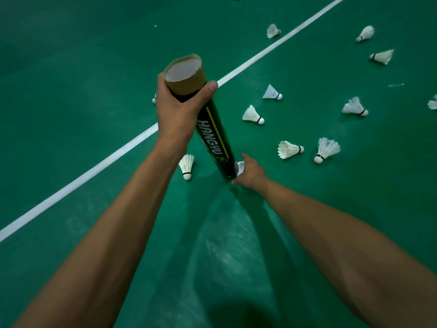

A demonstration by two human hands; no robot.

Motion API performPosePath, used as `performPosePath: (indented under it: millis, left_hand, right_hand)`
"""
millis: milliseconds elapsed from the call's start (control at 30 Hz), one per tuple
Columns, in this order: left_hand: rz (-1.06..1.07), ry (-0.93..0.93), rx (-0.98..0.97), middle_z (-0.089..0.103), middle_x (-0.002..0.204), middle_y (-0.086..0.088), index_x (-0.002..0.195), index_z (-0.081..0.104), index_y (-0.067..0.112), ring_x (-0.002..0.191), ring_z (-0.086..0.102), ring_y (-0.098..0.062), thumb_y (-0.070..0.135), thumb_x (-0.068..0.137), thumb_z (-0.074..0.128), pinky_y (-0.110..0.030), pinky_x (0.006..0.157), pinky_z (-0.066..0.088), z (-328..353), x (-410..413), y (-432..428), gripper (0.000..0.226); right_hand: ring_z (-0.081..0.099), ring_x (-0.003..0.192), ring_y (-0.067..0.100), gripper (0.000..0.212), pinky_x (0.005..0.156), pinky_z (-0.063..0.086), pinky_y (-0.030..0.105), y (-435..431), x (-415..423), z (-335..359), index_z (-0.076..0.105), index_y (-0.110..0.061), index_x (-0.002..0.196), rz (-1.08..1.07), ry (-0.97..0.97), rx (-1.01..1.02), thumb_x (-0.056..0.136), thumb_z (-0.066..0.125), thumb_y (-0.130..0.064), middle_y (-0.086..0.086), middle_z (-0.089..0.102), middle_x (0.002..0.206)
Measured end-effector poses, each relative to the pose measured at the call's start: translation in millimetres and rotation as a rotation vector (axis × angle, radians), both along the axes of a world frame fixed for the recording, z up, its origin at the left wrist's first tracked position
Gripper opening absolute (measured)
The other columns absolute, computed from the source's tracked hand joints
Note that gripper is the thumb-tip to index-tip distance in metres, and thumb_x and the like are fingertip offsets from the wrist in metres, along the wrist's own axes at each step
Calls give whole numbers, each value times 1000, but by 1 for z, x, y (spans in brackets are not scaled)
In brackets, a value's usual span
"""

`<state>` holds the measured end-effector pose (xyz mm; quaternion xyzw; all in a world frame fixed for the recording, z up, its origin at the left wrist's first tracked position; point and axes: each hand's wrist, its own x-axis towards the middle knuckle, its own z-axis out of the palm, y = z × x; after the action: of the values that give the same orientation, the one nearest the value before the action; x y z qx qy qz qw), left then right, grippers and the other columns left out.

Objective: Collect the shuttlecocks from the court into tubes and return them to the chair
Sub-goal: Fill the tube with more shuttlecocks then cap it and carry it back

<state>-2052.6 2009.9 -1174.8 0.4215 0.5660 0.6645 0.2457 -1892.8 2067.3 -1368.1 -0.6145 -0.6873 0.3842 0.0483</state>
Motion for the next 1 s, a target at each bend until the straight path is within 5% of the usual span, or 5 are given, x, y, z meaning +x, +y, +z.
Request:
performPosePath:
  millis: [167, 400, 667, 833, 1000]
  left_hand:
    - [51, -43, -23, 68, 109, -2, 118, 57, 13, 92, 66, -5, 21, 73, 94, -22, 85, 55, -3, -4, 0, 59]
    - [44, -80, -40, 68, 108, -3, 119, 56, 12, 91, 67, -6, 16, 76, 91, -22, 85, 54, 2, 3, 15, 56]
    - [80, -200, -37, 69, 105, -1, 119, 58, 12, 91, 68, -8, 17, 77, 91, -28, 89, 58, -4, 1, 17, 53]
    - [254, -464, -42, 73, 117, -8, 117, 61, 18, 108, 72, -26, 40, 55, 97, -52, 99, 57, 1, -42, 12, 75]
    - [374, -757, -106, 72, 122, -7, 119, 54, 17, 103, 73, -20, 28, 80, 89, -46, 94, 60, -17, -62, -14, 54]
  right_hand:
    - [39, 135, 35, 98, 110, 40, 39, -2, 2, -18, 29, -20, 154, 5, -118, 66, 75, 87, -25, 3, 38, 155]
    - [47, 127, 31, 91, 107, 41, 42, 1, 10, -20, 46, -24, 141, 4, -91, 57, 64, 92, -38, 3, 53, 137]
    - [43, 126, 34, 79, 106, 40, 40, 5, 4, -13, 49, -19, 139, -94, -32, 56, 73, 89, -37, 9, 49, 134]
    - [56, 114, 33, 71, 98, 52, 45, 11, 1, 4, 45, -16, 141, -359, 472, -103, 78, 74, -2, 12, 56, 127]
    - [54, 102, 27, 5, 74, 54, 40, 12, 13, 32, 59, -10, 92, -778, 936, -364, 89, 62, -8, 12, 56, 104]
